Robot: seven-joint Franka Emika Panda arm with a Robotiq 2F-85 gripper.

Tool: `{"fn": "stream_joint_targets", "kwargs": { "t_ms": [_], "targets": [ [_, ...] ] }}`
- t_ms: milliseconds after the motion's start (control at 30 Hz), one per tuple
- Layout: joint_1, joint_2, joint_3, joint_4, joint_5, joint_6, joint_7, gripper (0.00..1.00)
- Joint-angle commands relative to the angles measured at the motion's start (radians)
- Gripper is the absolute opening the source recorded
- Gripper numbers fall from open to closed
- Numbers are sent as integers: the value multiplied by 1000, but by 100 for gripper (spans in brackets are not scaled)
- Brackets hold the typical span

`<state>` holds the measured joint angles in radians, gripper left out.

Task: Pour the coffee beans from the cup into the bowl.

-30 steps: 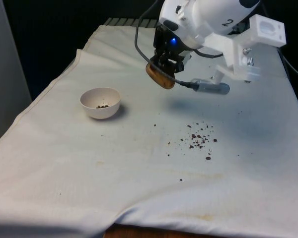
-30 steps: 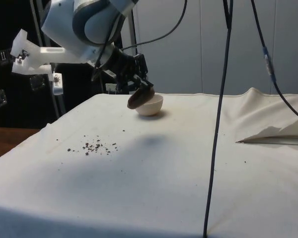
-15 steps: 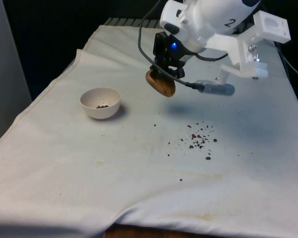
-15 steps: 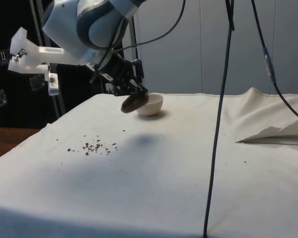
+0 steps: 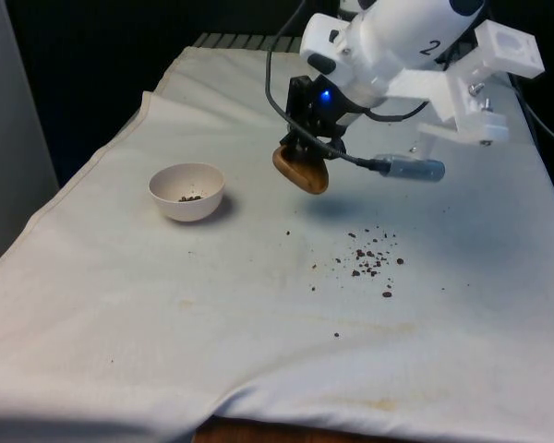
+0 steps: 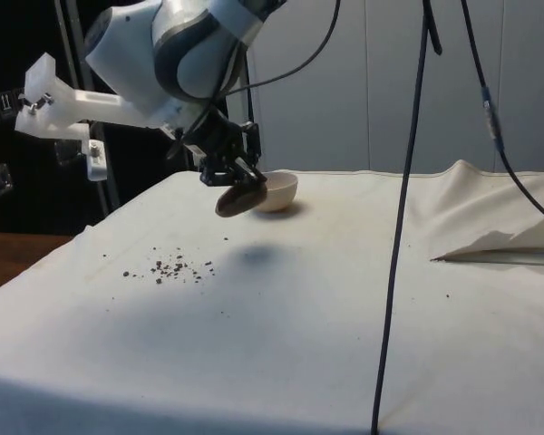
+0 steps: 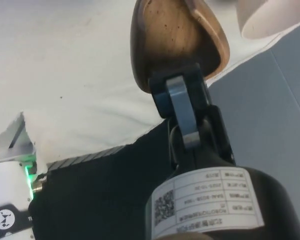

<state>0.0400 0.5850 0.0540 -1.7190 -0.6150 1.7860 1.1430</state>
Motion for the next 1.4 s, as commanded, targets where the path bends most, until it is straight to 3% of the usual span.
{"fn": "stream_joint_targets", "kwargs": {
  "t_ms": [0, 33, 100, 267, 300, 333, 600, 633, 667, 900, 933, 967, 1033, 1233, 1267, 1300, 1367],
  "targets": [
    [-4, -12, 2, -19, -5, 32, 6, 0],
    [-1, -2, 0, -5, -1, 6, 2, 0],
    [-5, -18, 1, -35, -6, 50, 10, 0],
    [-6, -26, -1, -61, -6, 87, 19, 0],
    [-2, -15, -2, -46, -1, 58, 13, 0],
    [-6, -28, -1, -65, -6, 93, 22, 0],
    [-8, -37, -5, -97, -4, 160, 31, 0],
    [-4, -28, -8, -86, -2, 135, 28, 0],
    [-8, -37, -6, -98, -3, 168, 30, 0],
    [-14, -40, -4, -116, 8, 222, 24, 0],
    [-6, -30, -10, -102, 2, 198, 28, 0],
    [-16, -42, -4, -120, 10, 229, 24, 0],
    [-19, -48, -3, -137, 18, 253, 24, 0],
    [-21, -75, -7, -196, 29, 297, 30, 0],
    [-14, -58, -11, -170, 24, 266, 28, 0],
    [-21, -80, -9, -208, 28, 304, 33, 0],
    [-21, -90, -11, -230, 27, 318, 38, 0]
  ]
}}
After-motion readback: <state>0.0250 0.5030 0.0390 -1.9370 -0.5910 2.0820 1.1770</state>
